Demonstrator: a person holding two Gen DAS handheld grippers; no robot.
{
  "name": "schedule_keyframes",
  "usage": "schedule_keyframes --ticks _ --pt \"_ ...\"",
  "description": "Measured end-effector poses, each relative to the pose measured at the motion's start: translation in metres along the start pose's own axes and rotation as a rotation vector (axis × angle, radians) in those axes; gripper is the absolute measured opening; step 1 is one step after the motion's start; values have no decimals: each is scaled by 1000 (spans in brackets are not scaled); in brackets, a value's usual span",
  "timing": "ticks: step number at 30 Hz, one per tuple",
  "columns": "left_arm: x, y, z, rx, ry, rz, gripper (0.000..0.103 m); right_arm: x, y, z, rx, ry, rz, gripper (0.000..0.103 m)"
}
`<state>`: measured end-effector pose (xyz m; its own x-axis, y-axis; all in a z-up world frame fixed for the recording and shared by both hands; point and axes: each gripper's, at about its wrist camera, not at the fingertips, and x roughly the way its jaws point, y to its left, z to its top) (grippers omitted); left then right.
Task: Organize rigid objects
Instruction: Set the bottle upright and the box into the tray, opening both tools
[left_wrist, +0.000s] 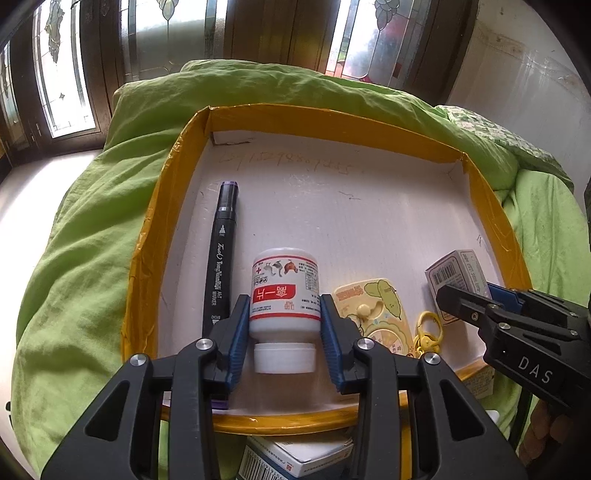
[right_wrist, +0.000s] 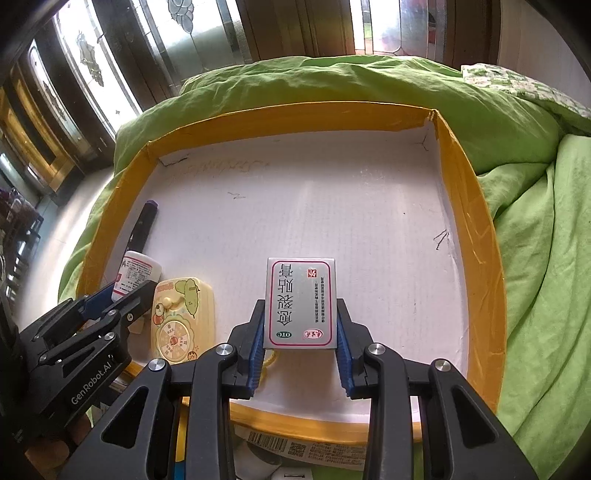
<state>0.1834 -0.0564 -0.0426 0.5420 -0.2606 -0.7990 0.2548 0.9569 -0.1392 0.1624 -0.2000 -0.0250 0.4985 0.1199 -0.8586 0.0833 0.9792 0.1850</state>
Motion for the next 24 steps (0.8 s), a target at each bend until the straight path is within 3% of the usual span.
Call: schedule_keyframes --ticks 3,5,7,8,12,15,20,24 --pt "-6 2 1 -13 -17 -13 35 -1 1 -2 -13 -5 13 30" --pt "-12 4 3 -23 -26 -26 43 -3 0 -1 -8 -28 27 33" --pt "-23 4 5 -19 -51 -20 59 -9 -5 -2 5 -60 19 58" --pt "-29 5 6 -17 -72 -10 64 -13 -9 -3 22 -75 21 58" --pt "-58 12 1 -65 -129 -13 65 -31 -21 -1 77 -108 60 58" --pt "-79 19 -23 -97 -150 -8 67 -47 -32 -2 122 -135 78 59" --pt "-96 25 -75 -115 -93 22 67 -70 -46 -17 191 -143 110 66" --pt "-112 13 -88 -65 -105 31 67 -84 -44 -42 197 -120 130 71"
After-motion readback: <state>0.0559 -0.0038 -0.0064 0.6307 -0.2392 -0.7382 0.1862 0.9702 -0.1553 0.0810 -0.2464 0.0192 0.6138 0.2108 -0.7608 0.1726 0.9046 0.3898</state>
